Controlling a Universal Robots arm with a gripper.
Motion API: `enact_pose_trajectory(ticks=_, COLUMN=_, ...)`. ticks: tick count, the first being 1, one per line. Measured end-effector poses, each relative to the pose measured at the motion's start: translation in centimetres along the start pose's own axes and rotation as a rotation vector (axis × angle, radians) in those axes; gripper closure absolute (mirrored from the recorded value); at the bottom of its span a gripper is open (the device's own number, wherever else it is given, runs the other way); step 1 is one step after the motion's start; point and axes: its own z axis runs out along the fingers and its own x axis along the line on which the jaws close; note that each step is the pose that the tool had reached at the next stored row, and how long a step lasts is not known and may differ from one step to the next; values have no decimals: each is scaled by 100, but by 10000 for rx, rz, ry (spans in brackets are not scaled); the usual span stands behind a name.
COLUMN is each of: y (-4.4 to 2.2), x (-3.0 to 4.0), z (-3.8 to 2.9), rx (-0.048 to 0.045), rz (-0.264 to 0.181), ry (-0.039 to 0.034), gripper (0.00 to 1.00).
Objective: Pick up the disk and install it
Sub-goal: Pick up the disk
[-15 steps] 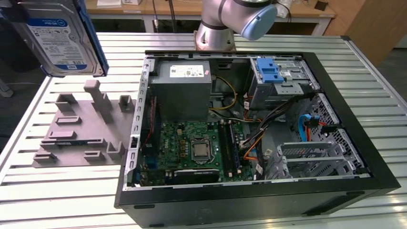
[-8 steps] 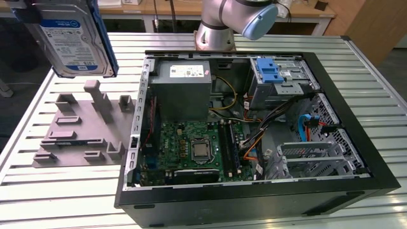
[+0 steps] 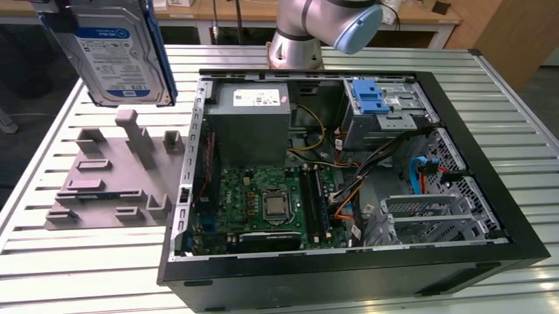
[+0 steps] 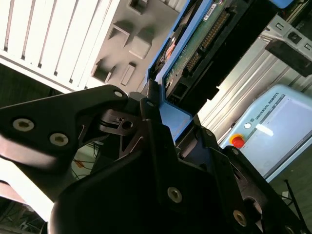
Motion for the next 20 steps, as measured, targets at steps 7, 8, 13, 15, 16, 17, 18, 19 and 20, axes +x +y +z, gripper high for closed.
enact_pose_trajectory(ticks=7, y=-221, x=3, z=-6, rx=0, rz=0, ry=0, gripper=64)
enact_pose_trajectory(ticks=8, y=-251, x=4, z=-7, rx=0, rz=0, ry=0, gripper=64)
enact_pose_trajectory(ticks=13, y=-406, x=4, z=-11, rx=1, rz=0, ry=-1, gripper=64)
enact_pose_trajectory(ticks=15, y=-468, x=5, z=-13, rx=0, rz=0, ry=0, gripper=64)
enact_pose_trajectory(ticks=16, y=-498, x=5, z=-13, rx=0, rz=0, ry=-1, gripper=64)
enact_pose_trajectory(ticks=17, y=-529, x=5, z=-14, rx=1, rz=0, ry=-1, gripper=64)
enact_pose_trajectory(ticks=18, y=-559, x=5, z=-15, rx=1, rz=1, ry=-1, gripper=64)
enact_pose_trajectory(ticks=19, y=-592, x=5, z=-16, rx=1, rz=0, ry=-1, gripper=64)
enact_pose_trajectory(ticks=20, y=-622, x=5, z=-17, rx=1, rz=0, ry=1, gripper=64)
